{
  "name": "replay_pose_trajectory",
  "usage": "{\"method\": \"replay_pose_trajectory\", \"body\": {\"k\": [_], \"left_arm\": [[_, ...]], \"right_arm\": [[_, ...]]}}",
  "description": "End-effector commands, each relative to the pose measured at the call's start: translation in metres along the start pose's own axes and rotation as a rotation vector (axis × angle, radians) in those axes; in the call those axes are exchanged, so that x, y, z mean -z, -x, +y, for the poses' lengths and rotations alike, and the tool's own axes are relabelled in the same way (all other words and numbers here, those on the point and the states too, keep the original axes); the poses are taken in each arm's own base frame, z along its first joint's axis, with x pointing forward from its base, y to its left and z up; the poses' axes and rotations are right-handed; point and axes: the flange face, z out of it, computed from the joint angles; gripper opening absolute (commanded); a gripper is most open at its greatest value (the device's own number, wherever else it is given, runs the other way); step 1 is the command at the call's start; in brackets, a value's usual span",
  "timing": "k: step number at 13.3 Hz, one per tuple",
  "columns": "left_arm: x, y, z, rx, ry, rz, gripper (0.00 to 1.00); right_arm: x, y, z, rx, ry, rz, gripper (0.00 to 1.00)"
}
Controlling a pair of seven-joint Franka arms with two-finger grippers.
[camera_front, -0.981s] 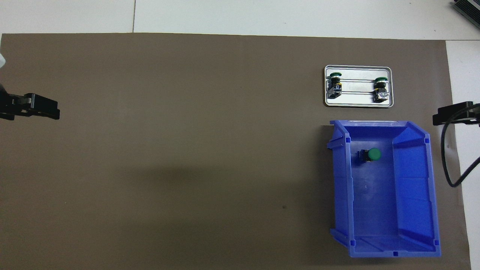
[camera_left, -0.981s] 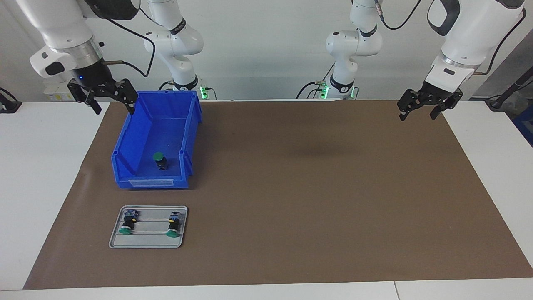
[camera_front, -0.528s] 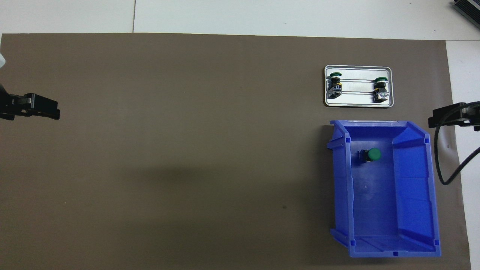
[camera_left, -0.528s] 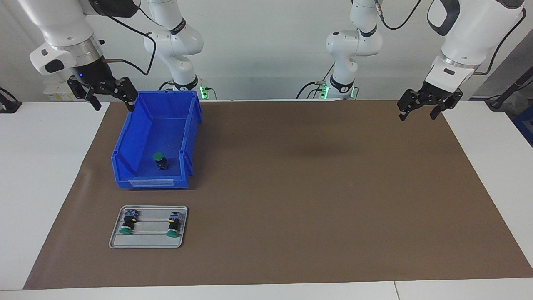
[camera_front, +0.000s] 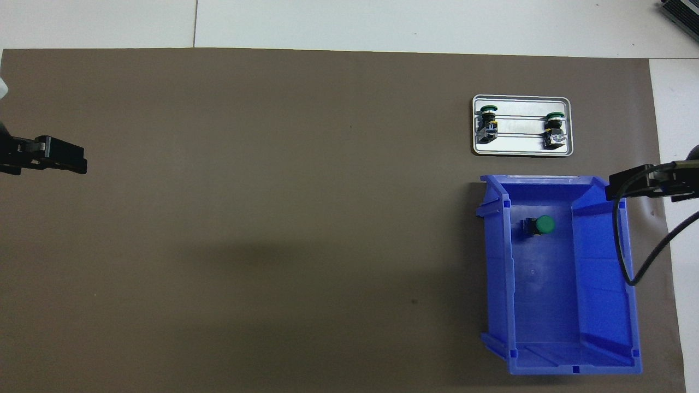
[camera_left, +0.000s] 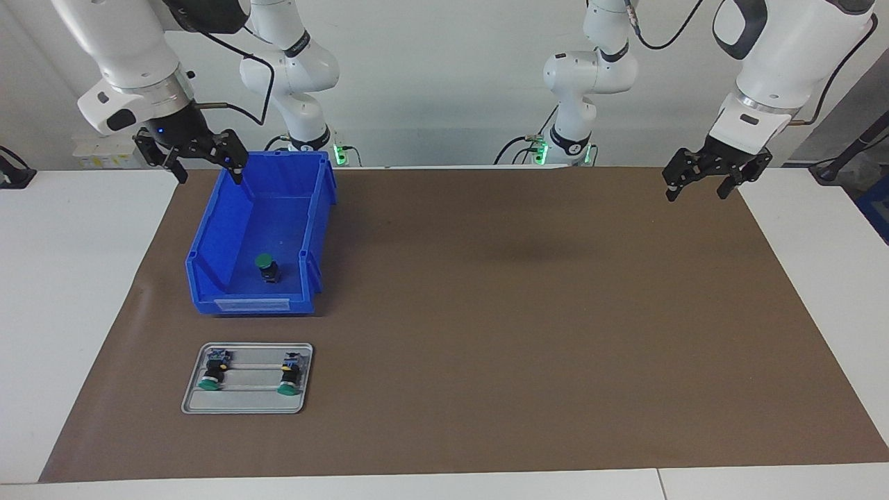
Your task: Place and press button with both arms
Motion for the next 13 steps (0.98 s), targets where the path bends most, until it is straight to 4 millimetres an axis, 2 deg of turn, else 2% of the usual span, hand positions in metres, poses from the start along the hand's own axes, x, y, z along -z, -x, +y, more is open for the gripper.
{"method": "replay_pose_trajectory", "body": {"k": [1,4,13], "left_arm": [[0.0004,0.0073,-0.002,-0.008,-0.016,0.007,1.0],[0.0003,0.0075,-0.0029,-0.006,-0.016,0.005,1.0],[0.0003,0.0075,-0.0029,-0.006,-0.016,0.005,1.0]], "right_arm": [[0.0025,0.0083,0.0005,0.02,0.017,0.012,1.0],[0.0087,0.0058,0.0067,0.078,0.045,0.02,1.0],[0.0106,0.0112,0.0002,0.075,0.025,-0.001,1.0]]}}
